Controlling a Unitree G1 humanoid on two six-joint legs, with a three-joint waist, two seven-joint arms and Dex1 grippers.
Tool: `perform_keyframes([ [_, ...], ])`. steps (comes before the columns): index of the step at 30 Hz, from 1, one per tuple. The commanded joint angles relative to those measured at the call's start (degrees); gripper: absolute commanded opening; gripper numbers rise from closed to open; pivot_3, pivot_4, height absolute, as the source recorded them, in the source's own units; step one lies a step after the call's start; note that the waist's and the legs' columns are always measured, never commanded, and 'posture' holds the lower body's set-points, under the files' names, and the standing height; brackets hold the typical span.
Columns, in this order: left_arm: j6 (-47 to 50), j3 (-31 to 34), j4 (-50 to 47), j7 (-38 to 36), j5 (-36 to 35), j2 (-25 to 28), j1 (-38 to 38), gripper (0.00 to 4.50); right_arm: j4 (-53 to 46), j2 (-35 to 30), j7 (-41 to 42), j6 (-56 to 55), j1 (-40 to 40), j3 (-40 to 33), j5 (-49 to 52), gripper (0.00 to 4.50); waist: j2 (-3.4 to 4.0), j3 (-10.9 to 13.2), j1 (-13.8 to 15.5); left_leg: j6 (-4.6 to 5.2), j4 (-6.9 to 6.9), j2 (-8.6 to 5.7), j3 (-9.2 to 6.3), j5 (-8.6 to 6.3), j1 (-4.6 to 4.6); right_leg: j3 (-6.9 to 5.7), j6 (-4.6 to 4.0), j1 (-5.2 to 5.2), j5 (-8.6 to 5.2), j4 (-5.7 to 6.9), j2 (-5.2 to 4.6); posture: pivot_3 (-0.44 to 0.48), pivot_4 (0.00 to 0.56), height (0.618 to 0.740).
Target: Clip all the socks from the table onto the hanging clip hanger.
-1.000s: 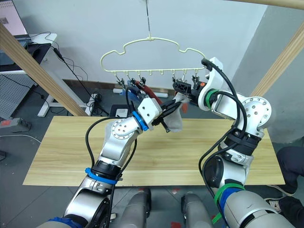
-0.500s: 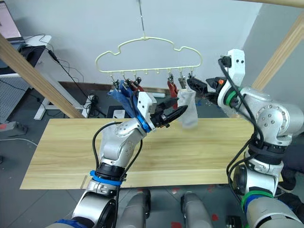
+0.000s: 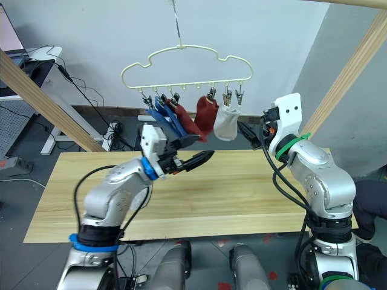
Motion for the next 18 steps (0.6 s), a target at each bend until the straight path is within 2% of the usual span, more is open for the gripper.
perform_keyframes([
  [1, 3.10, 2.86, -7.26, 1.34, -1.85, 3.85, 1.22, 4.50, -1.44, 1.99, -3.21, -6.49, 1.29, 2.05, -4.47, 4.33, 0.00, 0.00, 0.15, 0.00, 0.00, 0.00, 0.00, 0.00, 0.00, 0.01, 0.00, 0.00, 0.00, 0.00, 0.00, 0.067, 0.253, 0.740],
  [3, 2.44, 3.32, -9.59, 2.29, -0.58, 5.76, 2.40, 4.50, -0.99, 3.25, -4.34, -8.93, 1.78, 2.91, -6.32, 3.90, 0.00, 0.00, 0.27, 0.00, -0.01, -0.01, 0.00, 0.00, -0.01, 0.02, 0.00, 0.00, 0.00, -0.01, -0.02, 0.067, 0.253, 0.740],
  [6, 2.55, 4.78, -12.81, 0.96, -3.08, 7.74, 4.43, 4.50, 1.04, 4.57, -6.07, -12.40, 1.86, 5.38, -10.23, 2.85, 0.00, 0.00, 0.39, 0.00, 0.00, -0.03, 0.02, 0.00, 0.00, 0.04, 0.00, 0.01, 0.00, -0.02, -0.05, 0.079, 0.254, 0.740],
  [12, 3.80, 7.82, -17.44, 1.51, -9.79, 7.80, 5.81, 4.50, 7.14, 9.01, -10.26, -18.71, 0.05, 7.34, -15.74, 2.85, 0.00, 0.00, 0.53, -0.01, -0.01, 0.00, -0.04, 0.01, 0.01, -0.01, 0.00, 0.02, 0.00, 0.01, -0.05, 0.092, 0.252, 0.740],
  [18, 3.33, 6.70, -17.80, 4.01, -10.31, 7.18, 5.46, 4.50, 14.26, 12.45, -13.81, -23.91, -3.48, 6.37, -18.70, 2.85, 0.00, 0.00, 0.55, -0.01, 0.00, -0.01, -0.03, 0.01, 0.01, 0.00, -0.01, 0.03, 0.00, 0.00, -0.05, 0.092, 0.252, 0.740],
])
